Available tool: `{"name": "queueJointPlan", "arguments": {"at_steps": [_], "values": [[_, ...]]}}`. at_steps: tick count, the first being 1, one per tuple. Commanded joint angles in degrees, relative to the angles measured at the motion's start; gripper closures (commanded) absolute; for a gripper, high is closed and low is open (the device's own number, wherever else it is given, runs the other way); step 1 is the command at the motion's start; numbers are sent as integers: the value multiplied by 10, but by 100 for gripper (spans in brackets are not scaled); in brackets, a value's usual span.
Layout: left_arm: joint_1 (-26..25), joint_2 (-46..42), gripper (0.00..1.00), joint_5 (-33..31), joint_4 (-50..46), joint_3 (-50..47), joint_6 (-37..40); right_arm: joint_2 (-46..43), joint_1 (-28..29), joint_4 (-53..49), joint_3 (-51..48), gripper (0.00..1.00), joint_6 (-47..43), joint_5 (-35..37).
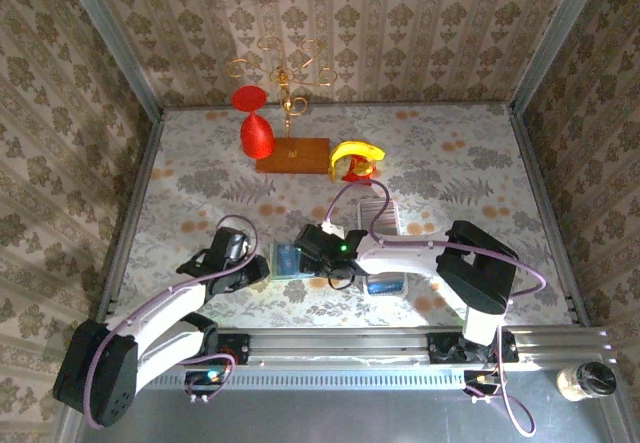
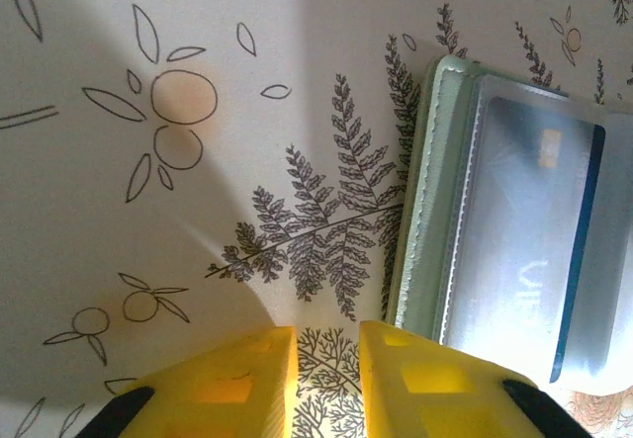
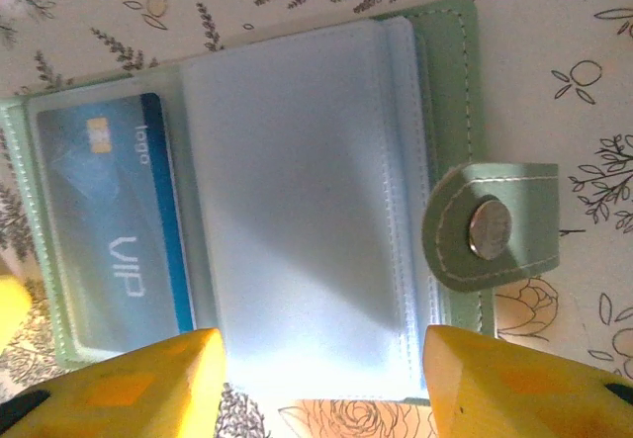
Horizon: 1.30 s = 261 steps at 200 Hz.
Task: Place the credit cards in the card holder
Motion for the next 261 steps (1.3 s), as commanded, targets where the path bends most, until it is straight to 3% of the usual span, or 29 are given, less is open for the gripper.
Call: {"name": "queueJointPlan", "arguments": {"at_steps": [1, 115, 228, 261], "values": [[5, 11, 75, -10, 5, 9, 18, -13, 7, -24, 22, 44, 0, 20], [5, 53, 77, 49, 54, 14, 44, 39, 5, -19, 29, 44, 16, -4], [-37, 180, 99, 94, 98, 57, 30, 51, -3, 85, 22, 43, 46, -48], [-44, 196, 100, 115, 107, 61, 26, 55, -8, 123, 18, 43, 60, -55]]}}
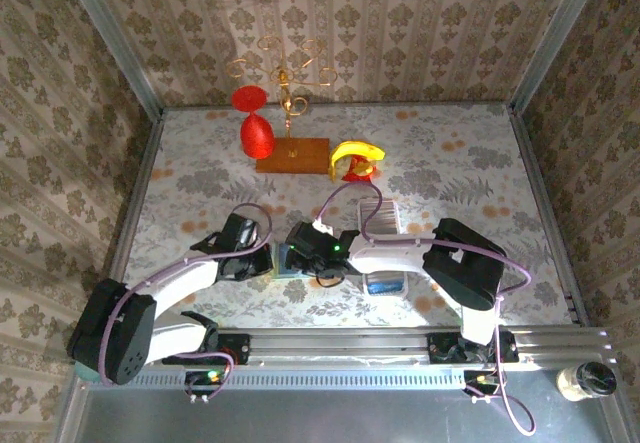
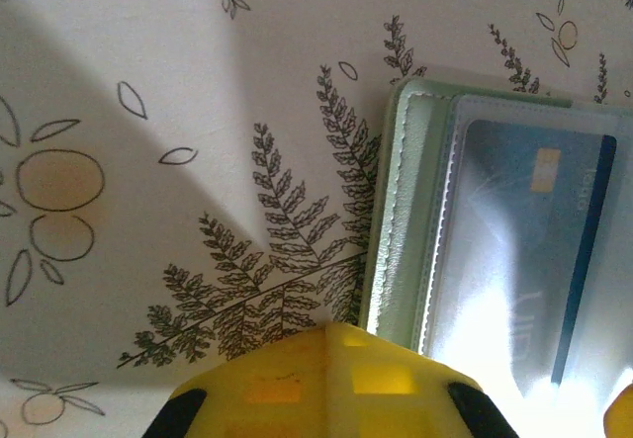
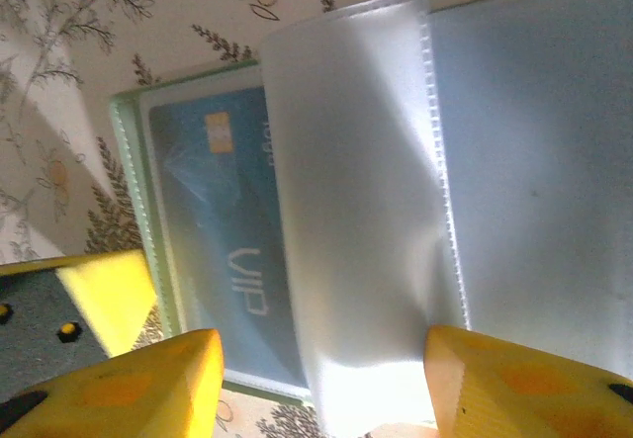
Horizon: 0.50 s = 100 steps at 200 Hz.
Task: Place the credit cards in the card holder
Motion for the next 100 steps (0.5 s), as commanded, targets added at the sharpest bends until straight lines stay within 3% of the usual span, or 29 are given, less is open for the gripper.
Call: {"name": "queueJointPlan", "arguments": {"at_steps": [1, 39, 100], "values": [[-32, 53, 100, 87, 99, -13, -8, 10, -4, 37, -3, 43, 21, -10], [-38, 44, 100, 95, 90, -10, -17, 10, -7, 61, -4, 44, 30, -8], [-44, 31, 100, 95, 106, -30, -27, 9, -11, 190, -47, 44, 75, -12]]}}
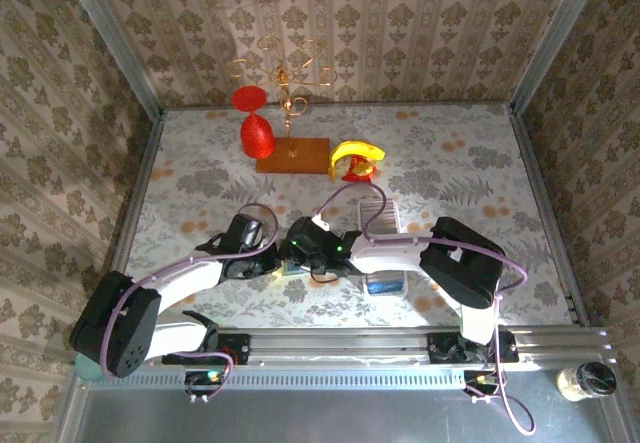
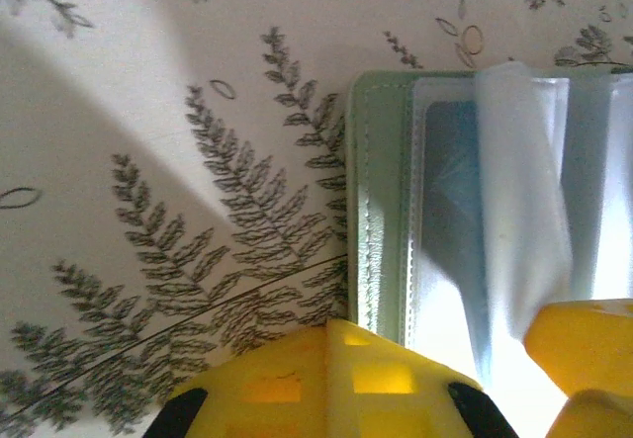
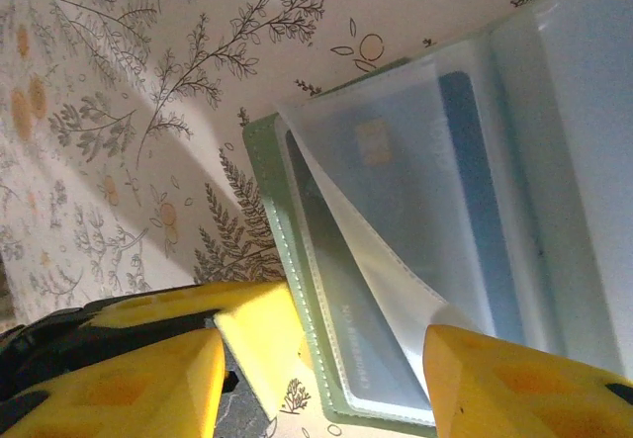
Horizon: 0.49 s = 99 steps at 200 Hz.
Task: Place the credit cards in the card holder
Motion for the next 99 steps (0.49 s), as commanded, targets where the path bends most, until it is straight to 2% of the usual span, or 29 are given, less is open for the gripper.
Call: {"name": "queueJointPlan", "arguments": {"at_steps": [1, 32, 55, 76, 99], "values": [[-21, 17, 100, 70, 30, -17, -11, 5, -3, 67, -18, 44, 34, -2], [-16, -5, 100, 34, 0, -24, -9, -2, -3, 119, -41, 45, 52, 11], [2, -33, 100, 39, -16, -30, -26, -2, -4, 105, -42, 45, 52, 31], [9, -65, 94, 42, -58, -27, -44, 6, -6, 89, -40, 45, 52, 35], [11, -112, 93, 1, -114, -23, -47, 6, -6, 89, -39, 45, 51, 43]]}}
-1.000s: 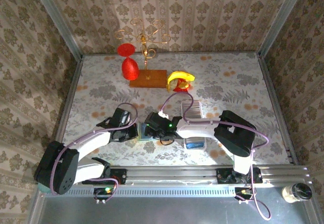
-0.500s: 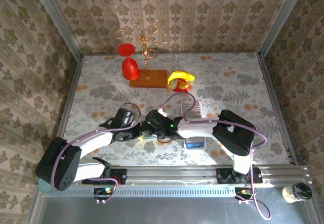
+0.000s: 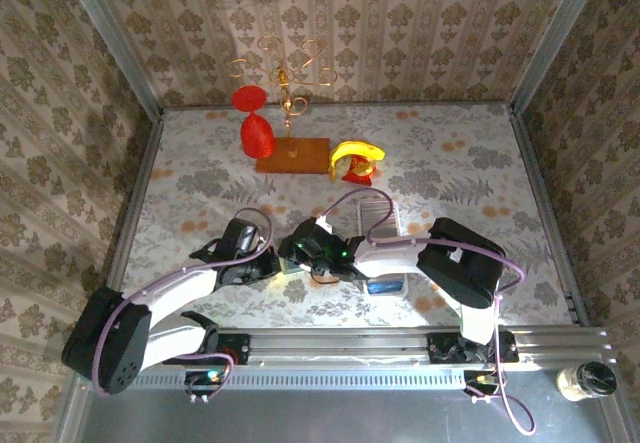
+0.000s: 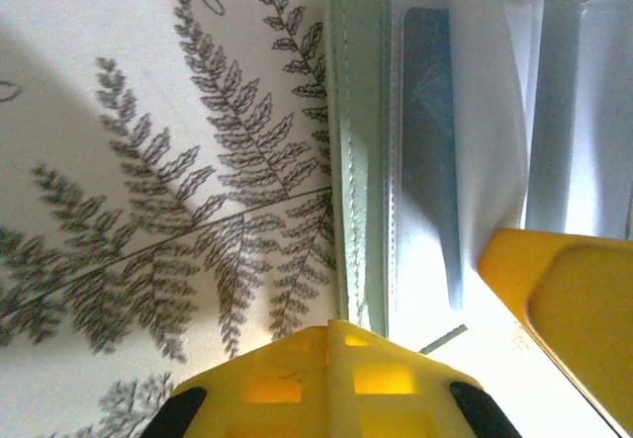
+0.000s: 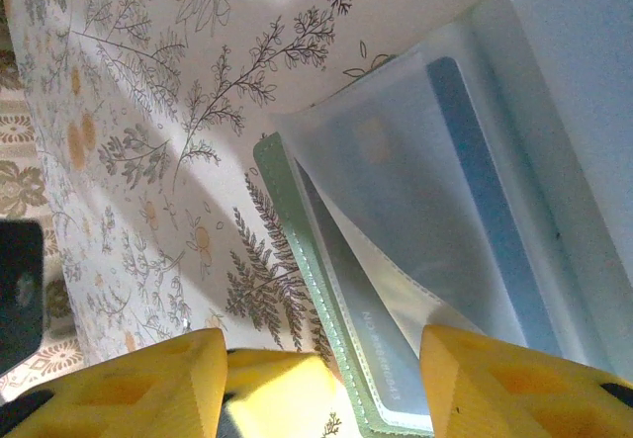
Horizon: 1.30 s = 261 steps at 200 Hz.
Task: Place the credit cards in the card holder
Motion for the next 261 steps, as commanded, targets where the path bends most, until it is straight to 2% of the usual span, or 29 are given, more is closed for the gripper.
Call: {"name": "queueJointPlan", "arguments": {"at_steps": [1, 29, 50, 64, 71, 89, 103, 122, 166, 176, 187, 207, 229, 242, 252, 261], "values": [[5, -44, 93, -24, -77, -1, -18, 5, -4, 0, 0, 45, 10, 34], [6, -104, 82, -61, -121, -3, -38, 0, -3, -28, 13, 45, -2, 42], [7, -132, 83, -84, -158, 7, -41, 6, -3, -19, 21, 45, -7, 35], [11, -149, 92, -104, -184, 16, -42, 13, -3, -19, 34, 45, -11, 26], [16, -160, 94, -116, -198, 22, -42, 15, -2, -16, 42, 45, -15, 19], [26, -190, 93, -146, -232, 37, -49, 18, 1, -24, 67, 45, -31, 8], [28, -214, 89, -168, -248, 41, -57, 21, 1, -53, 95, 45, -51, 3], [35, -240, 89, -172, -255, 42, -61, 19, 1, -82, 121, 44, -71, 3], [37, -261, 76, -199, -285, 66, -60, 4, -11, -56, 151, 43, -123, -27], [55, -257, 73, -202, -285, 70, -54, -4, -17, -48, 156, 43, -148, -37], [57, -252, 66, -200, -275, 75, -41, -20, -26, -47, 155, 43, -182, -46], [60, -234, 60, -190, -250, 88, -14, -76, -53, -69, 137, 41, -270, -58], [62, -199, 52, -185, -228, 110, 0, -166, -83, -79, 90, 37, -447, -88], [61, -182, 45, -177, -197, 113, 10, -225, -96, -97, 62, 33, -607, -137], [63, -170, 41, -180, -178, 114, 9, -266, -98, -147, 47, 29, -751, -158], [65, -158, 40, -170, -153, 114, 12, -316, -98, -210, 40, 22, -882, -172]]}}
